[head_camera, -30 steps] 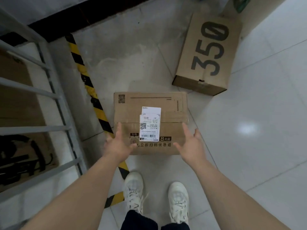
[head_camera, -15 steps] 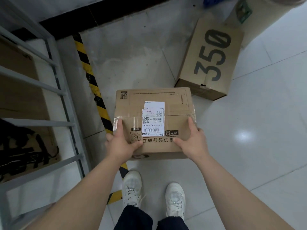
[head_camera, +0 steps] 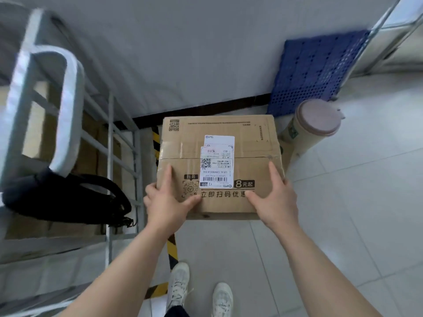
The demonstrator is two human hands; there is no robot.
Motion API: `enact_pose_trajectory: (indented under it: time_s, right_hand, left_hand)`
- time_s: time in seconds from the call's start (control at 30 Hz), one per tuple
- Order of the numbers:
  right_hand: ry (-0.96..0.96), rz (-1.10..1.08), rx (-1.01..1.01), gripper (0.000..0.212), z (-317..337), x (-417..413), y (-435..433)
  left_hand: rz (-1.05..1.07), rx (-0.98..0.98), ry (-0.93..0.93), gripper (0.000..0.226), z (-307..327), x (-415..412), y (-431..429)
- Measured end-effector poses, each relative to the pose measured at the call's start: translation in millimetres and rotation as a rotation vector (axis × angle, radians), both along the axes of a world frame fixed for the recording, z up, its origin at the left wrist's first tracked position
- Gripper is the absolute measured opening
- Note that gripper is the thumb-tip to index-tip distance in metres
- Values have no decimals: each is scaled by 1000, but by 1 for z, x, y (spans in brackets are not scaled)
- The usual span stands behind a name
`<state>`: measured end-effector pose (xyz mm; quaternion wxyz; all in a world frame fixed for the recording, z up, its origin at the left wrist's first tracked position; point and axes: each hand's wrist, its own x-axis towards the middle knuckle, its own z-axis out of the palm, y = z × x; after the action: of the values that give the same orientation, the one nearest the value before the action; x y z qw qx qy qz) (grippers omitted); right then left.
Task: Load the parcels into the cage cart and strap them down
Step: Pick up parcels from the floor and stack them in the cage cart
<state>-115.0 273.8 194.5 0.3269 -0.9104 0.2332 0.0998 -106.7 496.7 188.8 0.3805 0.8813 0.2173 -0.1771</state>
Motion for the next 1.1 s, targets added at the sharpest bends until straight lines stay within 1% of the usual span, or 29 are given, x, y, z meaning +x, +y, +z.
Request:
enact_pose_trajectory:
  time_s: [0.13,0.3,0.43,0.53,0.67,0.83,0.97,1.1]
  right_hand:
    - [-114,39,-63,89,102,0,5]
    - [-268,115,-101,88,214,-4,22]
    - [-395,192,-109,86,287,-9,46]
    - [-482,238,-101,85,328,-13,71]
    - [-541,305,-47,86,360,-19,121]
    - [-561,405,37,86,376,-25,200]
    - [-559,466,67,86,378,-30,277]
    - [-520,479,129,86,366,-38,361]
  left_hand:
    - [43,-16,-116,100,93,-7,4]
    - [117,-60,-279,99,190,-23,20]
    - [183,-56,-411,99,253,-39,40]
    - [244,-58,-514,98,290,-52,62]
    - [330,-14,-590,98,325,-73,105]
    - [433,65,-605,97,346,-98,182]
    - [494,75,-597,97,350,-120,256]
    - [514,108,-545,98,349,-137,338]
